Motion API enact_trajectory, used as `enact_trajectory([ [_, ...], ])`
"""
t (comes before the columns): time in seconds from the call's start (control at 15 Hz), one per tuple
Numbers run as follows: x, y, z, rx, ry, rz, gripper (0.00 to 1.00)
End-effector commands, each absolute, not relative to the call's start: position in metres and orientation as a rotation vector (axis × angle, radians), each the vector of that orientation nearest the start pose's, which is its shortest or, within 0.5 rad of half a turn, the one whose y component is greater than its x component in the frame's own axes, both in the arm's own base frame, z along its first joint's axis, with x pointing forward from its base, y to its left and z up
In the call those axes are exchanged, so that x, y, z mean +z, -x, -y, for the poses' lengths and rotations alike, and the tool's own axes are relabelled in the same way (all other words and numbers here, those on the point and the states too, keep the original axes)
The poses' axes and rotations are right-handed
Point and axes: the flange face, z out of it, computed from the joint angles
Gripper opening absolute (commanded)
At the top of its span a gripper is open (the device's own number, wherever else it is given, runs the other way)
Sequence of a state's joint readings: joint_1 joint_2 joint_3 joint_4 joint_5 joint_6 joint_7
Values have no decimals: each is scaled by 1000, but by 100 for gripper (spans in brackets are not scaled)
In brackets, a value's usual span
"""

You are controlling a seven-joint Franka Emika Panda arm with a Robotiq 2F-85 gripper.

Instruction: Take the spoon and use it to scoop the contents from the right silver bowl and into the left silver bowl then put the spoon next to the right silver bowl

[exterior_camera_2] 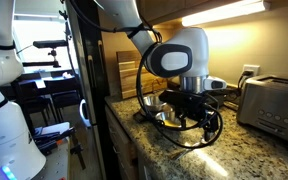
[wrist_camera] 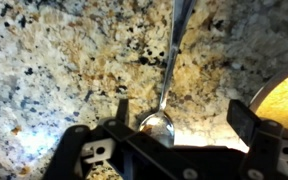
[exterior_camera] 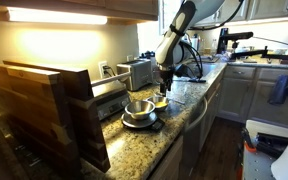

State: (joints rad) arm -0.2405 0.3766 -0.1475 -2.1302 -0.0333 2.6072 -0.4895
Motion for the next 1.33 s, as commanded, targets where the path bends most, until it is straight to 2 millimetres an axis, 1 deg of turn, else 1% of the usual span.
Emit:
enact_trajectory([
  [0.0,245,-530,212,-109,3233,267,100],
  [0.27,248,-531,209,-127,3231,252,100],
  [0.4,250,-532,212,-149,3253,247,100],
  [0.67,264,-538,219,-210,3289,258,100],
  [0.8,264,-538,224,-215,3297,246,100],
  [1.07,246,-537,242,-163,3298,132,100],
  [1.27,232,-535,248,-141,3293,65,100],
])
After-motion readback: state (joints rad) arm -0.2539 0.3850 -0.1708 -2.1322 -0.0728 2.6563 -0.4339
